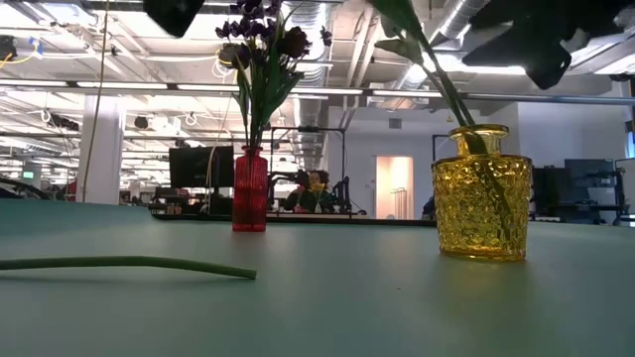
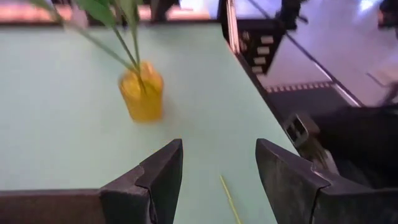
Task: Sort flowers into vase by color
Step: Put the white flower into the yellow flower vase
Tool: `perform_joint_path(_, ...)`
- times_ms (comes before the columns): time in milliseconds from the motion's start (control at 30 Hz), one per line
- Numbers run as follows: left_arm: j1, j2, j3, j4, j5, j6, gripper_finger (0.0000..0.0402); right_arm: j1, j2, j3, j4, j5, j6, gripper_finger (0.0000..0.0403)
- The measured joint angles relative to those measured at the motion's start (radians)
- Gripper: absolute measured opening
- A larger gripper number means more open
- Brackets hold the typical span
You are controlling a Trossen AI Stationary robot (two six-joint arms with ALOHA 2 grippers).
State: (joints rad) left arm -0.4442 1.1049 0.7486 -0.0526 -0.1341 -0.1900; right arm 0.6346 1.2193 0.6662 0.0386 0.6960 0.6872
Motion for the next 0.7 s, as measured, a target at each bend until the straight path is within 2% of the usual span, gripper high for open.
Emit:
perform_joint_path(233, -0.087, 0.051, -0.01, -0.109, 0.035, -0.142, 0.019, 0.004, -0.069, 0.0, 0.0, -0.212, 0.079, 0.0236)
perform_joint_path(400, -0.172, 0.183, -0.021, -0.116, 0.034, -0.212, 0.019, 0.058, -0.034, 0.0, 0.023, -0.224, 0.113, 0.0233)
perform_joint_path(700, -0.234, 0.414, -0.021, -0.119, 0.031, -0.293, 0.019, 0.172, 0.118, 0.003, 0.239, -0.224, 0.128, 0.0232)
